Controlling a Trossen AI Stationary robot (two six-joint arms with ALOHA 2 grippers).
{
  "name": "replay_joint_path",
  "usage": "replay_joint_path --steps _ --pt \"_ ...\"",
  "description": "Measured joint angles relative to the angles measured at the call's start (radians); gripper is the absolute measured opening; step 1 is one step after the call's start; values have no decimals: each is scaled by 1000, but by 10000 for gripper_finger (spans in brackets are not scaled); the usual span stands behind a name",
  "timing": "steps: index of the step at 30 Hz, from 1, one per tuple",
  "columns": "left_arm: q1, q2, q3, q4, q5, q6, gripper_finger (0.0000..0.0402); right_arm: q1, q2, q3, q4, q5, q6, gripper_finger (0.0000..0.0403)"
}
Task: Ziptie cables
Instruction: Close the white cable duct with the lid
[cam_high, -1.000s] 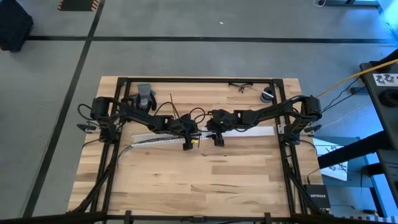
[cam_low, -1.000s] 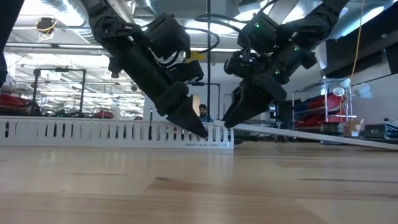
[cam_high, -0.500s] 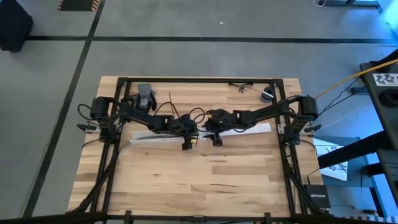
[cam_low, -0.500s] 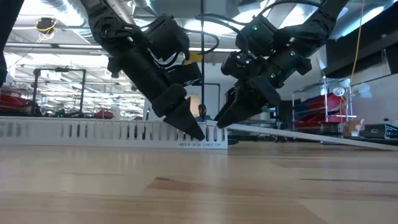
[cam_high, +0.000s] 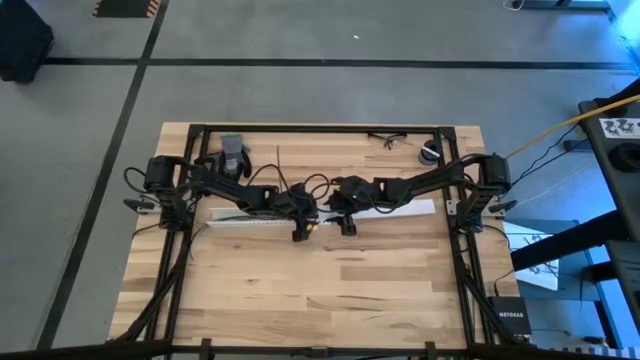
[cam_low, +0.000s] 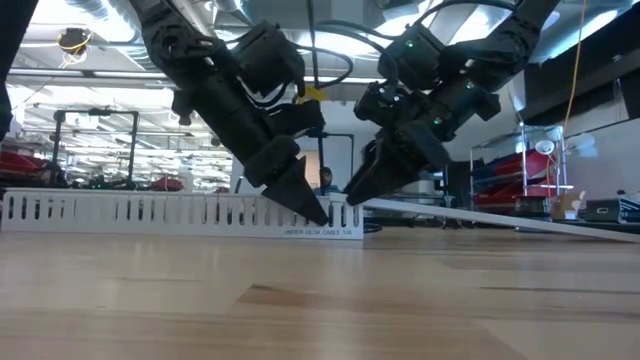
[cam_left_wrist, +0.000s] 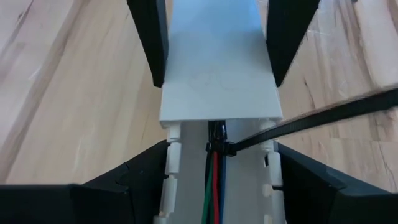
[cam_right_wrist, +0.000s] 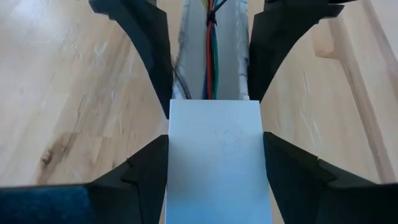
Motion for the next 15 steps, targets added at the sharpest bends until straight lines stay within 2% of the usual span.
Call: replay_joint_path --steps 15 --pt "-1 -136 5 -111 -35 -9 246 0 0 2 -1 2 5 227"
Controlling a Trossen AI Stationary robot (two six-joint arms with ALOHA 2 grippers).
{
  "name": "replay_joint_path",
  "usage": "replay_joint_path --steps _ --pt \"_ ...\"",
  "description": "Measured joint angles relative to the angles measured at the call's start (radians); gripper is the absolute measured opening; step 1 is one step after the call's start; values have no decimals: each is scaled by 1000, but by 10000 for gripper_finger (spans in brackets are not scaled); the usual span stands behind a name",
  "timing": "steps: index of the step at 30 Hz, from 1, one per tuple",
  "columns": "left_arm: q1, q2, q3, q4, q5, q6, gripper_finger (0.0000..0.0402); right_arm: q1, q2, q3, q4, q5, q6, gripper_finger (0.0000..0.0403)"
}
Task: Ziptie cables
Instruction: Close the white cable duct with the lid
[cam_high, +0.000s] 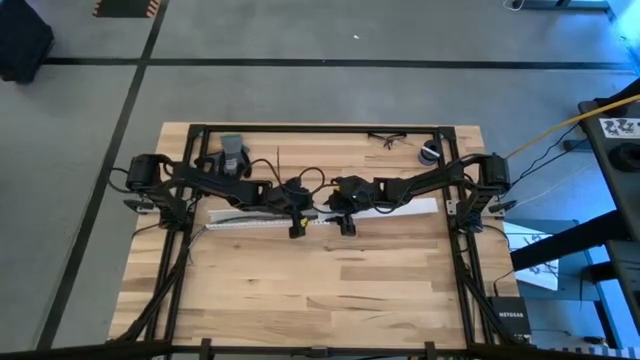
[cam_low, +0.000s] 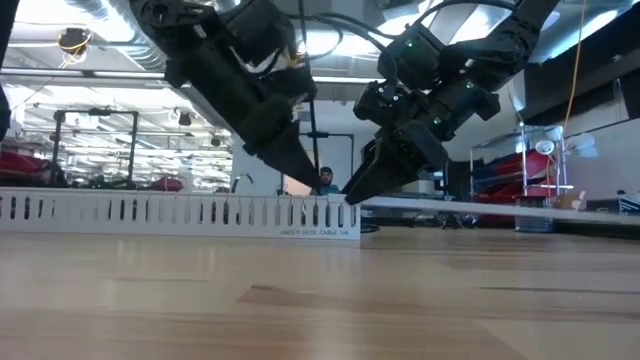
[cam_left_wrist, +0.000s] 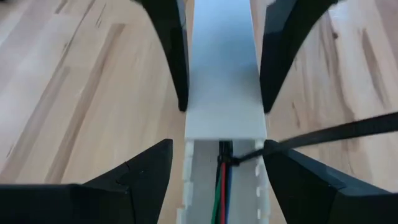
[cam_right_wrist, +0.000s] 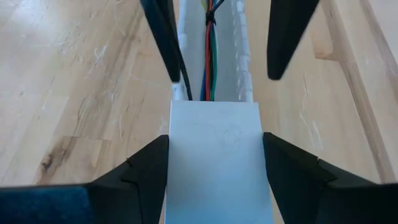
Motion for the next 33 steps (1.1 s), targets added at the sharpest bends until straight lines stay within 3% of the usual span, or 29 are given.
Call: replay_joint_path --steps 11,21,33 --pt "-22 -151 -5 -231 -2 -69 246 0 0 -1 -3 0 0 227" --pt "-24 -69 -136 -40 -4 -86 246 0 -1 -2 -4 14 29 227" --pt "-22 -16 -138 46 -4 -59 246 0 8 -4 34 14 118 227"
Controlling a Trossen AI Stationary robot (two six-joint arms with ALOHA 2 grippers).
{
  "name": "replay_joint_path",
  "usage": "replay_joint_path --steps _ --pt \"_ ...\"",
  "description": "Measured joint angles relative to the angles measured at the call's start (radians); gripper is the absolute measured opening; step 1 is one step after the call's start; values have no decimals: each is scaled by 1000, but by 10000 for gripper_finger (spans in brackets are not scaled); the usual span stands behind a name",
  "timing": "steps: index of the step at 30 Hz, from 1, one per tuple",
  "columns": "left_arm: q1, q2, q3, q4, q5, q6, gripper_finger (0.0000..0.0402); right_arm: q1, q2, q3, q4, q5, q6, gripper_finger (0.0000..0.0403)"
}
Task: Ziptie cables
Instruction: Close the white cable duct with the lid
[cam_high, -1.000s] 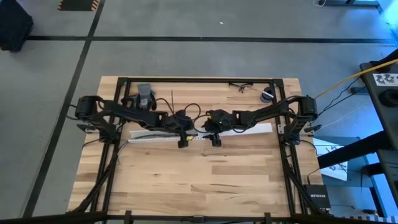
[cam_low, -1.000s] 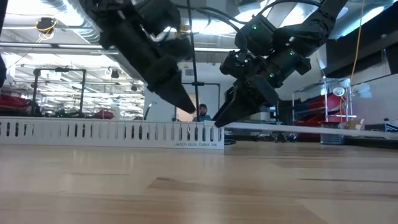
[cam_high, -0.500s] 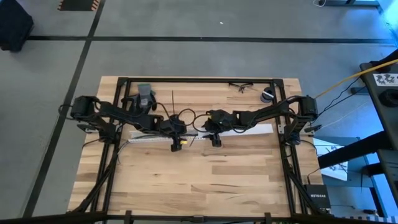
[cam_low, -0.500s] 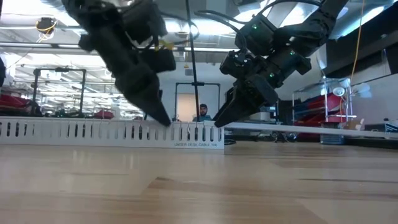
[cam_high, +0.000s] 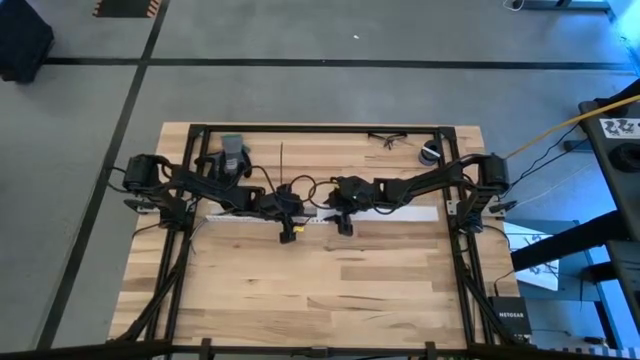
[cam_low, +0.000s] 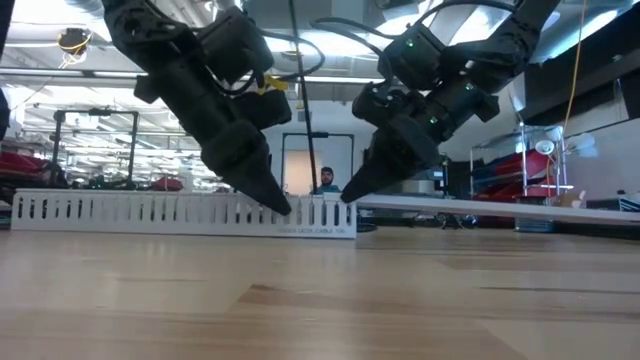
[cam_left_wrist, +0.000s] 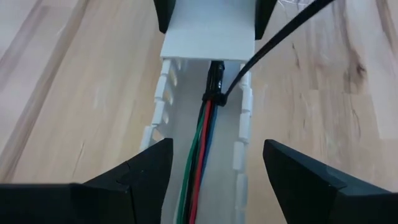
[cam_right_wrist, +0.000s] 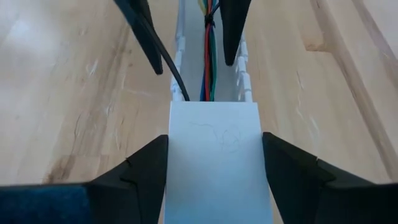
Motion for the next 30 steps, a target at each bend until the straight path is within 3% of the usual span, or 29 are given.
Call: replay_joint_path --steps 11,30 --pt "-1 82 0 101 35 4 246 13 77 1 191 -23 93 227" --pt "-15 86 7 131 54 2 246 14 79 29 171 -14 98 226"
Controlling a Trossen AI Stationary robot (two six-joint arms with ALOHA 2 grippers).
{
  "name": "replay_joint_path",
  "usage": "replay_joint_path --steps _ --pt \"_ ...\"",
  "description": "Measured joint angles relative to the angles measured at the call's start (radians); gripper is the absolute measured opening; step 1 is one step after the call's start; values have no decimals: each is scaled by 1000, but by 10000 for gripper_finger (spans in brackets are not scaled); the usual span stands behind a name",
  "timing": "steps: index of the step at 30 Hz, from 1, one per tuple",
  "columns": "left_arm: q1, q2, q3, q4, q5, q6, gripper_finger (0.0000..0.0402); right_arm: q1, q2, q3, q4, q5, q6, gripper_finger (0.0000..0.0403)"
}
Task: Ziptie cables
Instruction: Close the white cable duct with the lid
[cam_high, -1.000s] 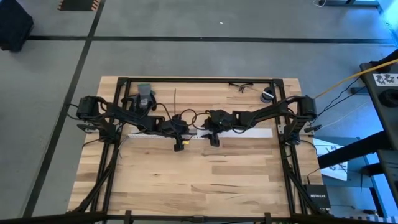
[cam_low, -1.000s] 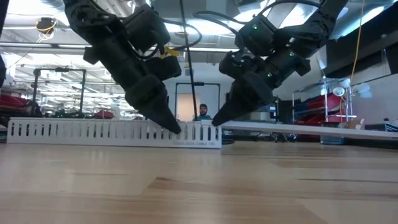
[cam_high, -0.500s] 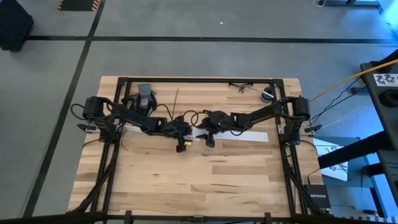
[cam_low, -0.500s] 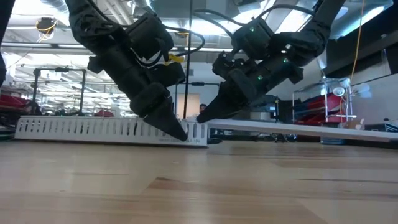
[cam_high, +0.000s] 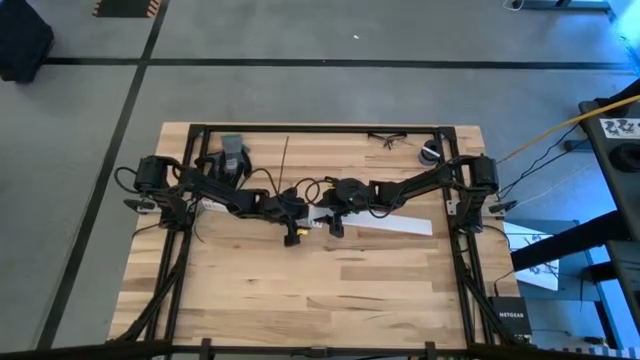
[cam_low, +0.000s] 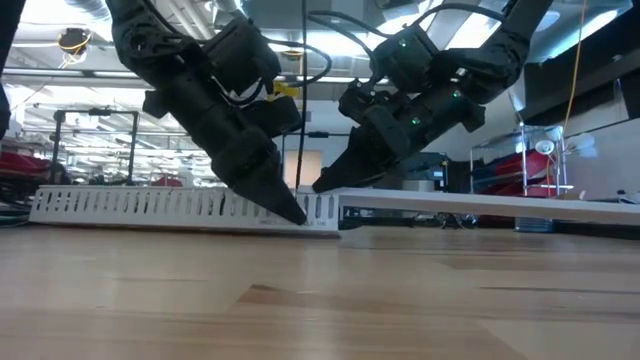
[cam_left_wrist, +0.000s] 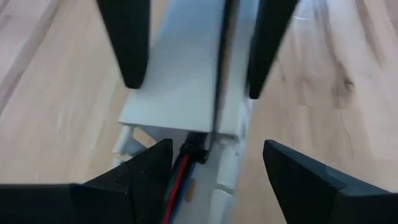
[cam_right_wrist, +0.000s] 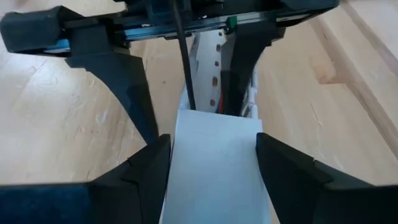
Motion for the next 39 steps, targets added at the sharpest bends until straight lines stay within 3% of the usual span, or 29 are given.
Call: replay_joint_path --steps 9,18,31,39 --pt "-8 -56 38 -126 -32 11 246 0 -1 1 -5 0 -8 204" --pt "-8 -71 42 -126 -43 19 246 -1 -2 1 -9 23 -11 205" --pt "-8 -74 42 -143 -50 19 246 -1 -2 1 -13 41 -10 308" --pt "-9 -219 42 -281 -72 -19 246 -1 -30 9 -48 40 -10 321"
